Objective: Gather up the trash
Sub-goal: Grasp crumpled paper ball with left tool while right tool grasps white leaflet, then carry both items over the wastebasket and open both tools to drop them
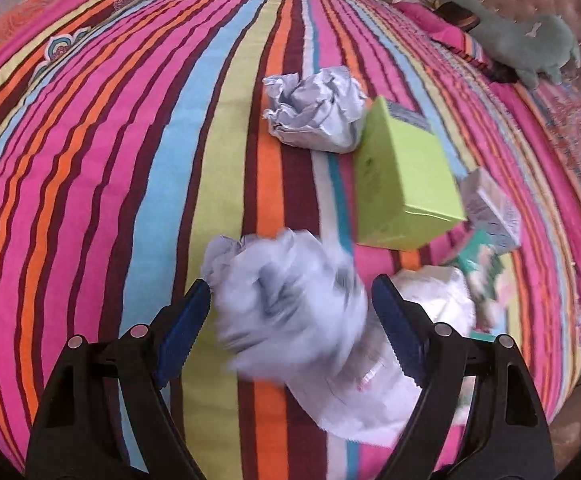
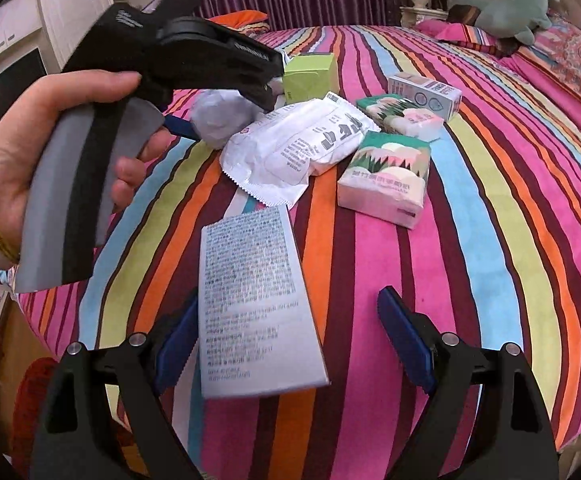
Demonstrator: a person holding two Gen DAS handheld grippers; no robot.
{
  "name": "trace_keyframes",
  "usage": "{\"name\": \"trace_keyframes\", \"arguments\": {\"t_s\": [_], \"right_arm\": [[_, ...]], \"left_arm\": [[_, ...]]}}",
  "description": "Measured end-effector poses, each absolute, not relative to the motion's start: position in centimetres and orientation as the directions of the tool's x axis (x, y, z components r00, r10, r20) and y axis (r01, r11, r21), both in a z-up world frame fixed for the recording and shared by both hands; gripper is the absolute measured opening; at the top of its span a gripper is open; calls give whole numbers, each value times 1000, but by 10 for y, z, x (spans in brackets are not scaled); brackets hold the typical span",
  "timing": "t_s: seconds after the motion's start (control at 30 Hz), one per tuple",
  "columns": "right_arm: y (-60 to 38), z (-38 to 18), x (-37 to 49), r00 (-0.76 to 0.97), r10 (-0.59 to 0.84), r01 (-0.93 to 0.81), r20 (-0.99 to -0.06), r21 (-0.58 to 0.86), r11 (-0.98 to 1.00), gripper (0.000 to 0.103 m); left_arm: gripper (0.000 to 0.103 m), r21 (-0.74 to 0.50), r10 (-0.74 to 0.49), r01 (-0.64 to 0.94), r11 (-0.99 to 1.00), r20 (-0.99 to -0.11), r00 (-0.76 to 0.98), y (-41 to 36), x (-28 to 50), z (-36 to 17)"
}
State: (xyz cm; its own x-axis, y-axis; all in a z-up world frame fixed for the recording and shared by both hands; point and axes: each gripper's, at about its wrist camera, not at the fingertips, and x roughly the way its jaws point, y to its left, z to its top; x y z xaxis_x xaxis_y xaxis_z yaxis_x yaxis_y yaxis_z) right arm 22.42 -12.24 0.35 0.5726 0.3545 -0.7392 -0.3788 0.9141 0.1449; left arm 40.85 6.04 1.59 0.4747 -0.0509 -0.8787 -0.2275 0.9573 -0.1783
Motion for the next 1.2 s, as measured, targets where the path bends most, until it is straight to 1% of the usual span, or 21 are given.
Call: {"name": "trace_keyframes", "arguments": {"t_s": [0.07, 0.1, 0.13, 0.17, 0.2, 0.23, 0.27, 0.3, 0.33, 0.37, 0.47, 0.7, 0.87, 1.03, 1.2], "right_arm": [[-119, 3, 225, 576, 348, -379, -739, 136, 915, 82], [-118, 3, 225, 579, 343, -380, -740, 127, 916, 82], [-116, 2, 224, 582, 334, -382, -741, 113, 917, 81], [-114, 2, 223, 585, 322, -387, -744, 92, 917, 81], [-112, 1, 222, 590, 310, -390, -745, 73, 918, 80], [-111, 1, 220, 596, 298, -392, -746, 53, 919, 75], [-110, 1, 217, 607, 283, -389, -743, 33, 921, 68], [-110, 1, 216, 612, 279, -385, -740, 30, 923, 64], [-111, 1, 215, 614, 278, -379, -739, 33, 925, 56], [-113, 3, 215, 615, 277, -367, -738, 43, 929, 45], [-119, 6, 218, 600, 293, -349, -744, 87, 933, 45], [-125, 18, 214, 607, 301, -329, -736, 112, 938, 45], [-129, 28, 208, 617, 300, -314, -727, 122, 941, 45], [-139, 39, 202, 618, 312, -285, -721, 165, 944, 45], [-157, 48, 186, 629, 305, -245, -715, 190, 951, 45]], "left_arm": [[81, -156, -27, -235, 959, -881, 473, 62, 411, 12], [77, -142, -11, -243, 960, -883, 470, 64, 412, 11], [69, -129, 1, -252, 959, -888, 460, 66, 413, 7], [56, -124, 6, -257, 958, -893, 451, 69, 413, 4], [53, -110, 21, -264, 958, -893, 450, 71, 412, 3], [52, -112, 21, -258, 960, -887, 462, 71, 410, 4], [50, -104, 24, -250, 963, -886, 463, 71, 408, 4], [49, -92, 31, -238, 967, -885, 464, 70, 407, 4], [49, -78, 38, -226, 971, -884, 466, 69, 405, 5], [48, -70, 44, -224, 972, -882, 470, 68, 402, 5], [46, -89, 39, -240, 967, -876, 480, 70, 392, 6], [45, -147, 2, -249, 957, -857, 515, 82, 369, 23], [45, -153, -5, -233, 960, -846, 534, 89, 349, 41], [45, -155, -4, -228, 961, -834, 552, 94, 316, 59], [45, -173, -29, -198, 965, -819, 573, 95, 271, 72]]}}
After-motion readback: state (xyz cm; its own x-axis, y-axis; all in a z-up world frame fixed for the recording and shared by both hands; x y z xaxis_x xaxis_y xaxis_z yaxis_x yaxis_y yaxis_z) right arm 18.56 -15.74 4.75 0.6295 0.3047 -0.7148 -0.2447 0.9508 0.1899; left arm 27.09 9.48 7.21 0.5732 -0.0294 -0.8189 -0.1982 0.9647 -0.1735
